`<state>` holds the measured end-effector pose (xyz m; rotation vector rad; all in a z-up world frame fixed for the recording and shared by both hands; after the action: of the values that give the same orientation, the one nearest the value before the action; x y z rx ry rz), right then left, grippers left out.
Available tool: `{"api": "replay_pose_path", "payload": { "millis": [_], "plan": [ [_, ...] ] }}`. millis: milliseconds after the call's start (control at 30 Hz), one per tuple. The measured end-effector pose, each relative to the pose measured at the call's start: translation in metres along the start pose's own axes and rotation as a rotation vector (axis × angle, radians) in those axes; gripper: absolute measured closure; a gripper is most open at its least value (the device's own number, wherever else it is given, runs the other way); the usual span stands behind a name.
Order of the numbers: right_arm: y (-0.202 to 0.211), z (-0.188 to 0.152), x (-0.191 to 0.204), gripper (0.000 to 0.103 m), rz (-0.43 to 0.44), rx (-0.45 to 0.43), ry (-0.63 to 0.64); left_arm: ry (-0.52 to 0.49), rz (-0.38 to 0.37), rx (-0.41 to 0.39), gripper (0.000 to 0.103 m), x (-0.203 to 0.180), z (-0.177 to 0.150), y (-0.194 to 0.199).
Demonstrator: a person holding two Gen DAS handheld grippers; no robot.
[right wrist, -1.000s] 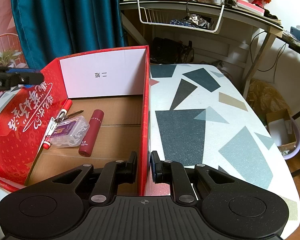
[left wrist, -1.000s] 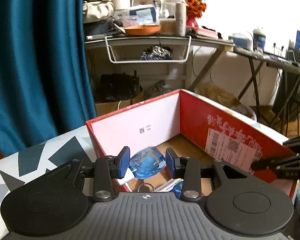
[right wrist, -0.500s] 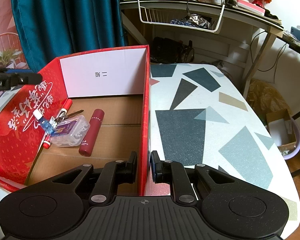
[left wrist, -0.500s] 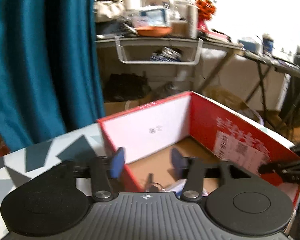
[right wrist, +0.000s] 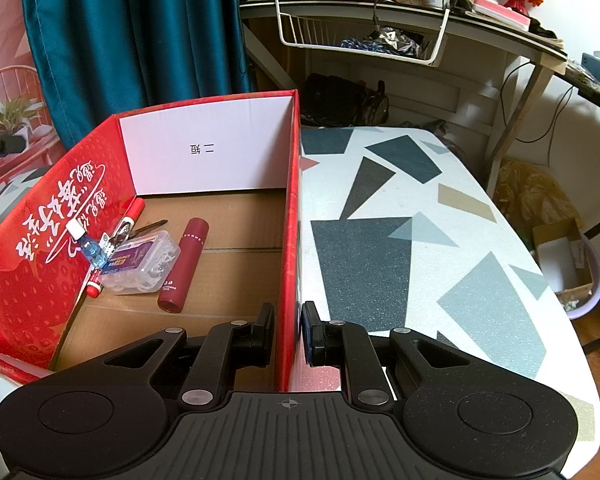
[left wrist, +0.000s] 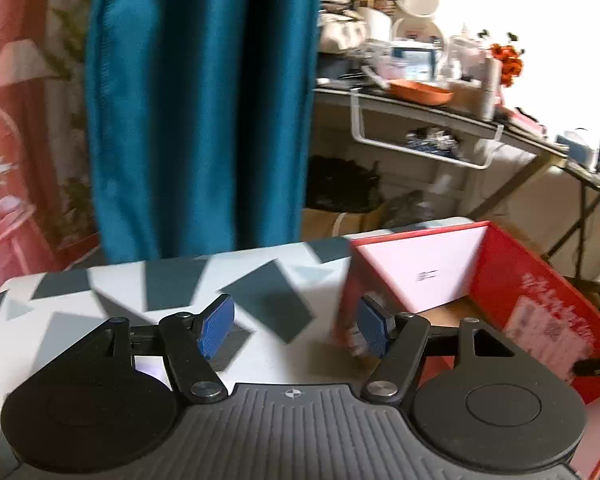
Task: Organize rigid objects
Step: 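Move the left tool back to the gold card, then close the left tool on the gold card and lift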
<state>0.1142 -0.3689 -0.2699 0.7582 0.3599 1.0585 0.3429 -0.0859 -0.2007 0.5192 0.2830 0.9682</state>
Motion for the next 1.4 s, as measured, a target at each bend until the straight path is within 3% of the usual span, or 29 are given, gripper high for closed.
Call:
{"api": "replay_pose_path", "payload": {
  "millis": [467,733,867,1033,1400],
  "plan": [
    [-0.001,0.0,0.0,0.088,-0.001,0.004,0.001,0.154,0.15,0.106,0.034,0.064,-0.047,0.0],
    [-0.001,0.0,0.0,0.088,-0.002,0.004,0.002,0.185,0.141,0.19,0.034,0.057,-0.087,-0.008],
    [-0.001,0.0,0.0,0.088,-0.002,0.005,0.001,0.186,0.213,0.235,0.034,0.053,-0.105,-0.017],
    [-0.001,0.0,0.0,0.088,-0.002,0.005,0.001,0.247,0.259,0.258,0.035,0.059,-0.108,-0.031],
    [-0.001,0.001,0.0,0.088,-0.001,0.004,0.001,0.192,0.344,0.252,0.035,0.051,-0.106,-0.039]
  ]
}}
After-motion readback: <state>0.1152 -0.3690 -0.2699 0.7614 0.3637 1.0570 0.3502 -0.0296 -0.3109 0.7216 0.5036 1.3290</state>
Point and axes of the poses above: each gripper's, at about its wrist camera, not at the fingertips, and y roughly against the way its jaws point, x to its left, z to its top, the point moved 4 cm from there along -y, roughly the way its jaws point, and after that the axes turned 3 degrees about -y, right-handed, at the moved point
